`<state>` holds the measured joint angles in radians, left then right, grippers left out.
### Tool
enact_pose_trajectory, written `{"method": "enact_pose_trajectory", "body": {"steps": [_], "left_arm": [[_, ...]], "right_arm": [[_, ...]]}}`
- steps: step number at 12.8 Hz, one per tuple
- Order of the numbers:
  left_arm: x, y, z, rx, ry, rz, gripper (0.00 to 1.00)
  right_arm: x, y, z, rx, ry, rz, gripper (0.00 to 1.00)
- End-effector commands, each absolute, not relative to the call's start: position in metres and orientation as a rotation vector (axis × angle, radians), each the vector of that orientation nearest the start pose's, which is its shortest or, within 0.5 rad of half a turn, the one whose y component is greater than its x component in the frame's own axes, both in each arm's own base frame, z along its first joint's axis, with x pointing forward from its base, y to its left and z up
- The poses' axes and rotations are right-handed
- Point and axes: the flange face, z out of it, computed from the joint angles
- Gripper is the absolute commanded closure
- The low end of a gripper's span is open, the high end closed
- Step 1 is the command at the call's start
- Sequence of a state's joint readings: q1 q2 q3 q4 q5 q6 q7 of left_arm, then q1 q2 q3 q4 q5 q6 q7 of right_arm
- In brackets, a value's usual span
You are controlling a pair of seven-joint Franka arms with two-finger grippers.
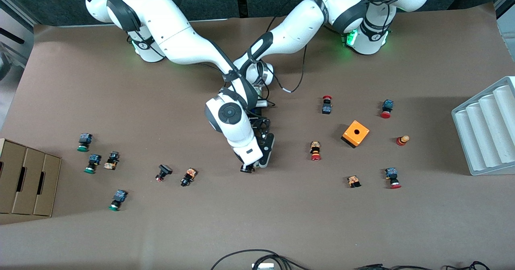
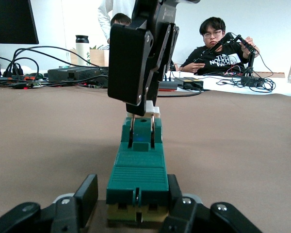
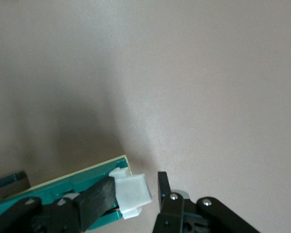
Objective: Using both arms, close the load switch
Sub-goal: 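Open the right gripper and lift it off the slider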
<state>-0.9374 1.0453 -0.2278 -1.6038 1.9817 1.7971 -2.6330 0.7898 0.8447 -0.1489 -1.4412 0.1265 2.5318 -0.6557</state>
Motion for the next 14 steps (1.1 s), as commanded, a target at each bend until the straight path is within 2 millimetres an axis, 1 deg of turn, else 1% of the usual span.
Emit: {"method": "enact_pose_trajectory", "body": {"steps": [1,3,10,12,14], "left_arm": [[0.332,-0.551,0.017,-2.404,-0.065,-2.006,0.35],[0.331,-0.552,0.017,-2.406,-0.068,-2.006,0.35],[0.331,-0.554,0.018,-2.409,-0.070,-2.011,0.35],[0.330,-0.553,0.018,-2.410,-0.070,-2.010,0.35],[0.331,-0.553,0.018,-2.409,-0.072,-2.011,0.36]], "right_arm": [[0.596,0.459,0.204,-2.529,-1.888,-0.439,0.55],[0.596,0.459,0.201,-2.529,-1.891,-0.434,0.55],[0.597,0.459,0.200,-2.530,-1.884,-0.459,0.55],[0.597,0.461,0.206,-2.529,-1.880,-0.468,0.55],[0.598,0.463,0.223,-2.525,-1.858,-0.490,0.52]]}}
